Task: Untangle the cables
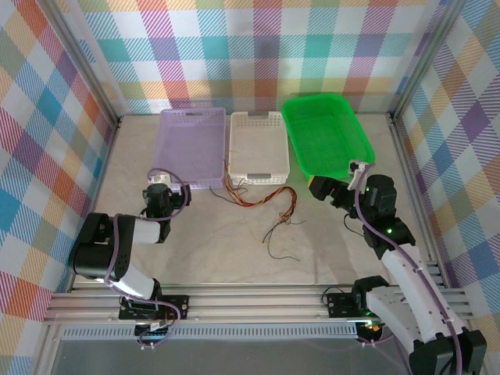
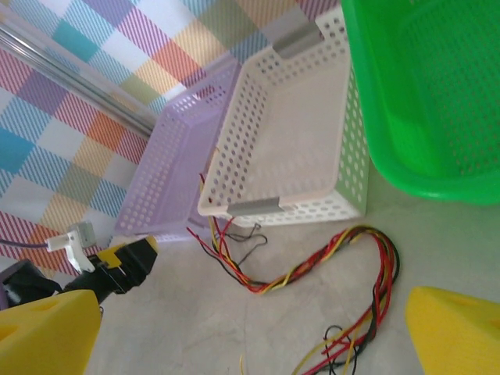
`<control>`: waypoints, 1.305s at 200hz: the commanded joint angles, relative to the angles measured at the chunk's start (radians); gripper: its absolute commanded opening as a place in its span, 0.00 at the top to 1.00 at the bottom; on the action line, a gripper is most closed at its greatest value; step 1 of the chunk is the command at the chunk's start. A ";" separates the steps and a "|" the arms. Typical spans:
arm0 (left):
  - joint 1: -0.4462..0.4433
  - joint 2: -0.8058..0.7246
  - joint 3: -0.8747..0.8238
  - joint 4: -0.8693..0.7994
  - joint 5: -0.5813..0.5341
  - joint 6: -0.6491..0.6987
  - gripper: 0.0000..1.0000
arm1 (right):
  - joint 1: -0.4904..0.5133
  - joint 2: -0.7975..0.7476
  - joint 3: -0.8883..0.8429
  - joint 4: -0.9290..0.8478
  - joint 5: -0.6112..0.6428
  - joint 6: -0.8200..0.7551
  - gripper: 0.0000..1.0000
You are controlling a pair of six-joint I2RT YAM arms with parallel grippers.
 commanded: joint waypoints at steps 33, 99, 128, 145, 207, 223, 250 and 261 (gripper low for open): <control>-0.003 -0.292 0.034 -0.207 0.075 0.000 0.00 | 0.028 0.090 0.054 -0.146 -0.002 -0.070 0.00; -0.015 -0.792 0.095 -0.621 0.120 -0.206 0.00 | 0.118 0.199 0.109 -0.256 0.201 -0.140 0.00; -0.030 -0.894 0.262 -1.053 -0.017 -0.429 0.00 | 0.164 0.244 0.128 -0.294 0.266 -0.161 0.00; -0.038 -0.920 0.318 -1.193 -0.004 -0.491 0.00 | 0.193 0.289 0.150 -0.321 0.301 -0.169 0.00; -0.055 -0.851 0.419 -1.349 0.121 -0.457 0.00 | 0.242 0.408 0.187 -0.335 0.346 -0.173 0.00; -0.073 -0.842 0.412 -1.355 0.089 -0.448 0.00 | 0.260 0.474 0.222 -0.367 0.387 -0.174 0.00; -0.115 -0.850 0.408 -1.352 0.072 -0.433 0.00 | 0.286 0.587 0.277 -0.409 0.457 -0.163 0.01; -0.117 -0.846 0.428 -1.372 0.071 -0.466 0.00 | 0.293 0.621 0.289 -0.411 0.482 -0.161 0.02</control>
